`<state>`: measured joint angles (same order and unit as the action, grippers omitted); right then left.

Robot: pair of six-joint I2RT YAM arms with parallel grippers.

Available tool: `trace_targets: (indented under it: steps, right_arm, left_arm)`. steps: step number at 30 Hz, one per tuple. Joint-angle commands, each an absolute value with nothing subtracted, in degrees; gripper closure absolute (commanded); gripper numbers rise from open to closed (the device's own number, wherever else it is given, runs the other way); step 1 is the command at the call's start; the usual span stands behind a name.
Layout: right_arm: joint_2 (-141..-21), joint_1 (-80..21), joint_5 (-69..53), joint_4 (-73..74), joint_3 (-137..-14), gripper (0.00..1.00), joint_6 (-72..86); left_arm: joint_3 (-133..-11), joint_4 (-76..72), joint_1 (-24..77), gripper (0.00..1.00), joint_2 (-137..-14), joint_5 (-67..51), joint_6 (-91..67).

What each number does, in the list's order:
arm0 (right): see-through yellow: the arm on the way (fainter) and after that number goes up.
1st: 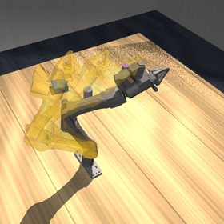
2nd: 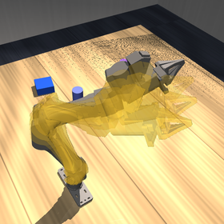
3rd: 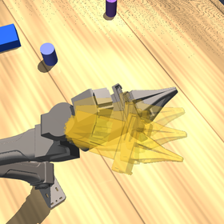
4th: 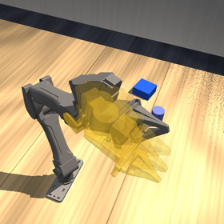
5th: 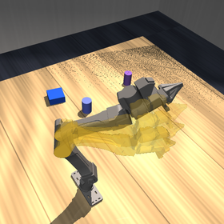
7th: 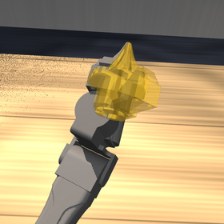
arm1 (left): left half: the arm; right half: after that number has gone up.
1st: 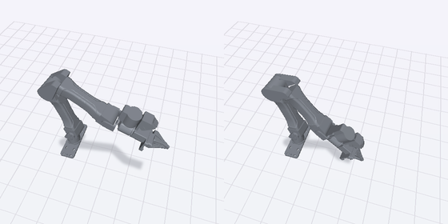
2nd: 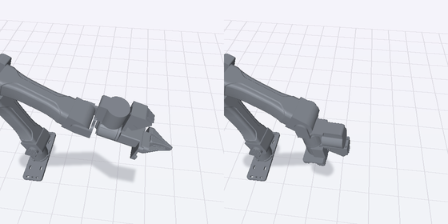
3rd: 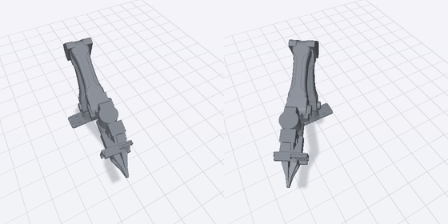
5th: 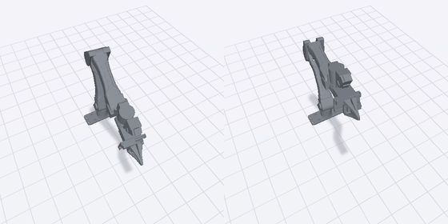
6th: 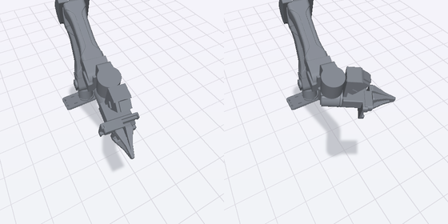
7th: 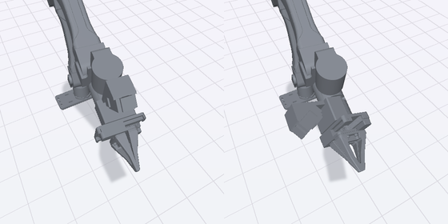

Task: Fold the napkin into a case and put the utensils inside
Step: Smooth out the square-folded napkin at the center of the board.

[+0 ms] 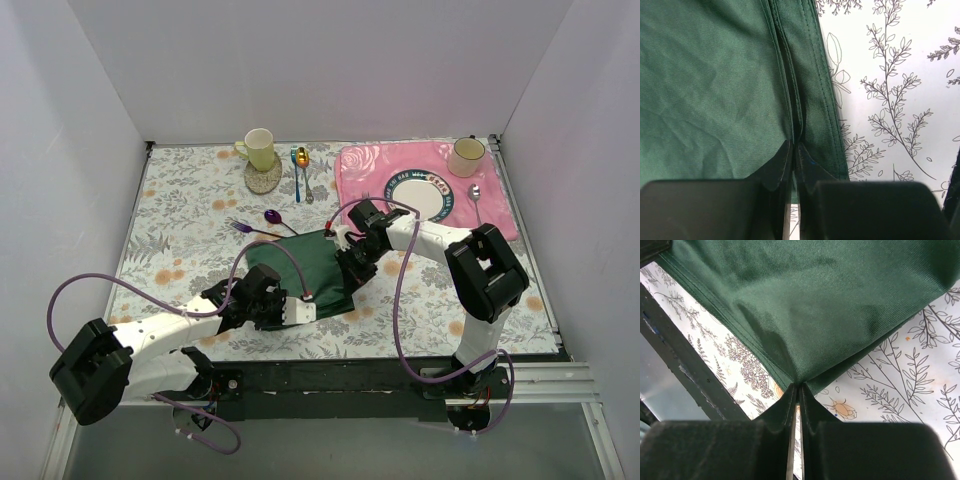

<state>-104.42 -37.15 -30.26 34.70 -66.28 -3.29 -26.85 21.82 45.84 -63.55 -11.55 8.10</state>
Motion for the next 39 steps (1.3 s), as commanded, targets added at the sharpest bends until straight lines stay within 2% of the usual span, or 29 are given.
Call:
trace_targets:
  steps: [1,19,34,36,37,39]
  right_arm:
    - [-104.4,-37.4,-32.1,36.3,-69.1,0.99,-3.9]
    - [-101.9,-37.3,-34.1,41.5,-69.7,0.99,-5.8]
    - [-104.0,-37.4,-33.0,41.6,-69.0,0.99,-6.2]
    - [-104.6,-37.4,-32.7,42.4,-69.8,0.91,-6.6]
    - [-104.9,-37.3,-32.6,43.0,-70.2,0.88,-7.0]
    - [-104.5,-37.2,-32.3,45.0,-71.0,0.63,-8.3]
  left_arm:
    - [-27.4,22.3,46.1,1.0,-62.4,-12.2,8.5]
    - [-32.3,31.5,46.1,1.0,-57.8,-14.1,6.6]
    - [-31.9,33.2,46.1,1.0,-61.3,-17.8,6.3]
    - [-31.6,33.0,46.1,0.95,-61.7,-17.5,6.2]
    - [-31.7,33.4,46.1,0.86,-61.9,-17.2,6.0]
    - [-32.4,34.5,46.1,0.75,-61.7,-17.2,5.3]
